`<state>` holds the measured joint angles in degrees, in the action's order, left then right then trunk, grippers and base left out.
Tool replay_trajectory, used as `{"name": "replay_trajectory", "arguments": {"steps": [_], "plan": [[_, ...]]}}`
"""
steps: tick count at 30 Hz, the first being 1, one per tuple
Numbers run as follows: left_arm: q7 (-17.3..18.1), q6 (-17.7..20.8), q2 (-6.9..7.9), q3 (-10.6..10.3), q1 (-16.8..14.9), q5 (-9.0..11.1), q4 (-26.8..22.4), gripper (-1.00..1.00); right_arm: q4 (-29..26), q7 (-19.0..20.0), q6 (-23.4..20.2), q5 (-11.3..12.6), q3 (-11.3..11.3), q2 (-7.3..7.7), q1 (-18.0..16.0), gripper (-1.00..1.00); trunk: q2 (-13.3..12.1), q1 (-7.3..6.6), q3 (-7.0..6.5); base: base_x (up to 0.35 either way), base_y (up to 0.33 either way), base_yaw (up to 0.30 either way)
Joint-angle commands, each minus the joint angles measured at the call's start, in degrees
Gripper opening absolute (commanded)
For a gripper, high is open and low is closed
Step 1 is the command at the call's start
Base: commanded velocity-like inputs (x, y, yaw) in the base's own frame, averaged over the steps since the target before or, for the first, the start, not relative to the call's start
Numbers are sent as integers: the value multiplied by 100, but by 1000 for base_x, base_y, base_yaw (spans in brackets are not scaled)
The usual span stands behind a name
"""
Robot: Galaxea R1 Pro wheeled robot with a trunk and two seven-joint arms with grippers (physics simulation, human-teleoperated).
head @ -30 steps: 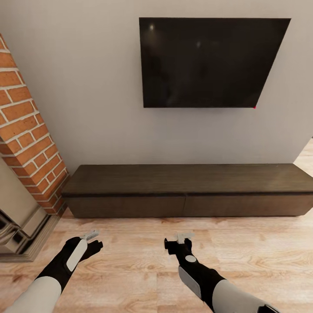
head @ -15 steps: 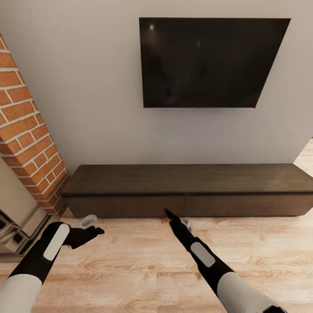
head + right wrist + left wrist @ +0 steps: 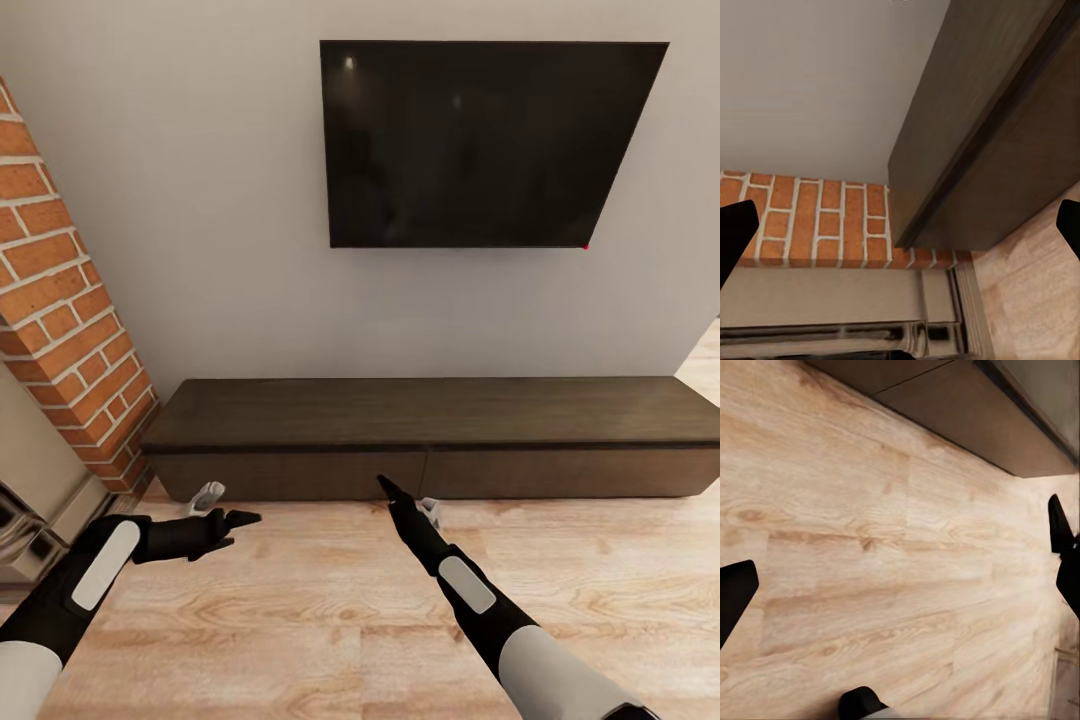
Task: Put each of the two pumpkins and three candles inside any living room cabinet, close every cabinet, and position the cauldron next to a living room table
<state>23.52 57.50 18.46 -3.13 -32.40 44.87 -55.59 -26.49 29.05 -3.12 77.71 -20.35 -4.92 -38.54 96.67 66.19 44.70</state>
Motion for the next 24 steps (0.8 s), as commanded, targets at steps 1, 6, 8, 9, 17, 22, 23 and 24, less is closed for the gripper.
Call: {"name": "replay_trajectory", "arguments": {"steps": [1,6,8,9,17,22,23,24], "plan": [[282,4,52,-67,-3,-35,12,100,11,14,-22,71,-7,1,-8,100,2,-1,5,0,0,0],[1681,0,384,-234,2,-34,165,100,28,-57,-23,99,13,11,-6,100,2,-1,5,0,0,0],[2198,-1,476,-245,3,-40,304,100,31,-62,-30,126,77,23,-6,100,2,-1,5,0,0,0],[2433,-1,510,-247,2,-45,374,100,31,-52,-40,153,152,28,-5,100,2,-1,5,0,0,0],[3229,-2,620,-258,4,-49,531,100,45,-47,-102,296,570,18,-4,100,283,153,130,0,0,0],[3258,-2,617,-258,4,-48,535,100,37,-66,-242,294,573,14,-4,100,484,263,220,0,0,0],[3261,-2,618,-258,5,-48,535,100,38,-82,-332,290,561,12,-4,100,524,285,238,0,0,0],[3262,-2,618,-258,4,-48,534,100,38,-97,-426,277,547,8,-4,100,564,307,256,0,0,0]]}}
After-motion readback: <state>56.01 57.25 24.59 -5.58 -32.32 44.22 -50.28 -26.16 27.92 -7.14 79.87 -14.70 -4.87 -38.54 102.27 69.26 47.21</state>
